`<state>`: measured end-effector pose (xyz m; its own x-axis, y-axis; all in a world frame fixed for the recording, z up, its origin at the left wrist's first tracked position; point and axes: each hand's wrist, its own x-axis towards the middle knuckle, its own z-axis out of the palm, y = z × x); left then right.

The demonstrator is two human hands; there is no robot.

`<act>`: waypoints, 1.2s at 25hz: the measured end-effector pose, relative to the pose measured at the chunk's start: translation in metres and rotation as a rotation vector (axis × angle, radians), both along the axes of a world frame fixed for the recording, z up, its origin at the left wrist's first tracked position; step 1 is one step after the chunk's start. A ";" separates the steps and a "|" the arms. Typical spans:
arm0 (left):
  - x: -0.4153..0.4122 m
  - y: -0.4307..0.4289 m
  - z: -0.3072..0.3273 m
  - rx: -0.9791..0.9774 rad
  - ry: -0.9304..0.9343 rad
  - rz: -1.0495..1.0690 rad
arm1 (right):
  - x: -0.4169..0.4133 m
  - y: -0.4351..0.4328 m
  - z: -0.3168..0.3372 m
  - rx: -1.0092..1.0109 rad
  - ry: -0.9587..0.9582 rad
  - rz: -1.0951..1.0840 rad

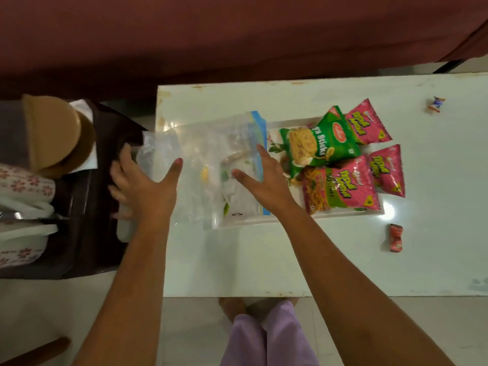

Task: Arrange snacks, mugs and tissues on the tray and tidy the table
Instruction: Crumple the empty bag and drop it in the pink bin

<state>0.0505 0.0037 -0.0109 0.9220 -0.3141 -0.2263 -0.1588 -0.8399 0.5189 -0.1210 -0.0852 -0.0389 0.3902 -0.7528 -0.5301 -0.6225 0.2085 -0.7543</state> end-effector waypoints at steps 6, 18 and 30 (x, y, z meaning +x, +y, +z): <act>-0.013 0.020 0.005 -0.437 1.007 0.038 | 0.065 0.032 0.018 0.212 -0.246 -0.018; -0.079 0.009 0.107 -0.611 1.101 -0.168 | 0.042 0.045 0.109 -0.336 -0.299 -0.398; -0.355 -0.039 0.100 -0.819 0.461 -0.922 | -0.239 0.035 0.142 0.153 -0.954 -1.084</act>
